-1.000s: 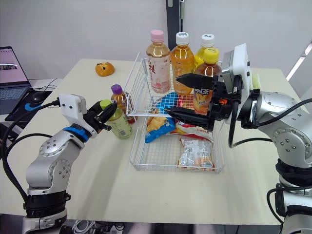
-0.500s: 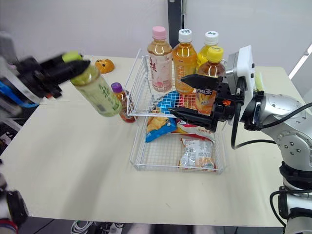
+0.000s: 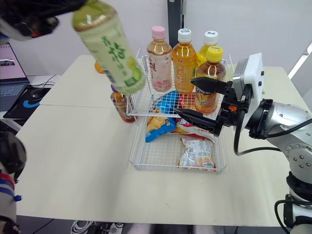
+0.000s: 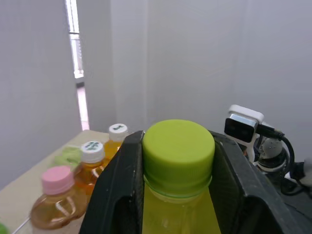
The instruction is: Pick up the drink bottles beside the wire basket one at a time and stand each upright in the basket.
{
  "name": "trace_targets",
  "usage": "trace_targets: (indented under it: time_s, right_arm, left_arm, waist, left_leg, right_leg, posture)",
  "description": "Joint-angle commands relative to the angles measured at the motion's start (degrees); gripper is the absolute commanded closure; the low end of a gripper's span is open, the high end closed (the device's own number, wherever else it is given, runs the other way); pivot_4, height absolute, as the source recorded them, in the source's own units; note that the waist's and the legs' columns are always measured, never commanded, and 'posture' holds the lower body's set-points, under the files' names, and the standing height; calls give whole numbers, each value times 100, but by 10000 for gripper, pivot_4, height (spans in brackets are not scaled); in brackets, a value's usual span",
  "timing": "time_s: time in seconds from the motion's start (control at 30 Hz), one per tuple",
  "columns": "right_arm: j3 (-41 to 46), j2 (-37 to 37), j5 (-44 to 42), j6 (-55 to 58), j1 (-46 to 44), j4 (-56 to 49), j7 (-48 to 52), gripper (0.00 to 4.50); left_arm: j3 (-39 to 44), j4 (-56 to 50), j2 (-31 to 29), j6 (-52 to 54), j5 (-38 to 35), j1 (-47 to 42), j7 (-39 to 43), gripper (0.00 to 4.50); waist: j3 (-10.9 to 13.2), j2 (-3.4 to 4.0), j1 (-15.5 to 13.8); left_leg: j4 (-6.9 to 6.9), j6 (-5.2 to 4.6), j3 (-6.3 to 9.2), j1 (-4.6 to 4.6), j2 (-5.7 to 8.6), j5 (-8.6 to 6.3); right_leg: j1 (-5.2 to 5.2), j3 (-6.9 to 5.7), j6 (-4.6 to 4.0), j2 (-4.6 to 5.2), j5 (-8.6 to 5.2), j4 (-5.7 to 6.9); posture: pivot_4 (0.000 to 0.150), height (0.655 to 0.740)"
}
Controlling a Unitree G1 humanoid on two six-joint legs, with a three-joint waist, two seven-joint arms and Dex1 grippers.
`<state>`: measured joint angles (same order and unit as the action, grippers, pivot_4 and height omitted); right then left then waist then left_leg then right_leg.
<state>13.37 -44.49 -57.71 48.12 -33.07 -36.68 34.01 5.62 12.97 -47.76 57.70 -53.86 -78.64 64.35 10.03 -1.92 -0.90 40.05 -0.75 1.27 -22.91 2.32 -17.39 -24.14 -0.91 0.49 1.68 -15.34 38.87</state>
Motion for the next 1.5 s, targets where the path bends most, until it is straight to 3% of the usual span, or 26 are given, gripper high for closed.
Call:
trace_targets:
  time_s: [0.03,0.3,0.53,0.87,1.13,1.2,1.33,1.43,1.5]
  right_arm:
    - [480,-181,-350,83,176,-496,-461,0]
    - [934,-540,-1035,154,634,-997,-1352,0]
    - [1047,-824,-1449,26,864,-1144,-1848,0]
    - [913,-1018,-1591,-179,891,-1063,-1954,0]
    - [743,-1072,-1618,-287,812,-890,-1627,0]
    - [660,-1060,-1668,-319,755,-828,-1432,0]
    - [252,-900,-1559,-362,448,-557,-1092,0]
    - [-15,-783,-1282,-439,295,-331,-784,0]
    - [-162,-671,-1255,-454,90,-139,-590,0]
  left_arm:
    - [-270,107,634,-810,466,-118,246,31197]
    - [-997,736,1655,-2607,1993,209,510,31197]
    - [-900,1536,1971,-3113,2401,-16,620,31197]
    - [-509,1651,2202,-2966,2222,-130,789,279]
    - [276,1490,1739,-2328,1927,-439,370,279]
    - [438,1357,1413,-2221,2008,-204,112,279]
    - [763,635,669,-2566,2405,1071,-445,279]
    - [1302,8,475,-2598,2331,2058,-984,279]
    - [1929,-659,430,-2477,2204,3212,-1345,279]
  waist:
    - [0,0,-5]
    - [1,1,77]
    - [1,2,83]
    - [1,1,83]
    - [0,3,110]
    - [0,3,105]
    - [-10,21,160]
    - [-9,18,129]
    - [-7,13,102]
  left_leg:
    - [0,0,1,0,0,0]
    - [-5,1,-3,-1,-2,1]
    - [-5,-1,-4,-3,-2,0]
    - [0,-3,-5,-4,-2,0]
    - [-1,-3,-5,-1,-3,0]
    - [-2,-3,-4,2,-4,0]
    - [-6,-2,-10,15,-6,1]
    - [-6,0,-8,14,-11,1]
    - [2,0,-4,1,-11,2]
  right_leg:
    - [0,-1,0,0,0,0]
    - [-6,5,0,-1,0,2]
    - [-5,5,1,-1,-1,0]
    - [-3,5,1,-1,-1,1]
    - [-4,6,2,-4,-1,3]
    - [-4,6,2,-5,-1,7]
    - [-2,17,2,-6,-1,10]
    - [-3,15,2,-8,-1,9]
    - [-8,10,2,-8,-1,6]
  posture:
    - [1500,7400]
    - [1500,7400]
    - [1500,7400]
    - [1500,7400]
    - [1500,7400]
    - [1500,7400]
    - [1500,7400]
    - [1500,7400]
    - [1500,7400]
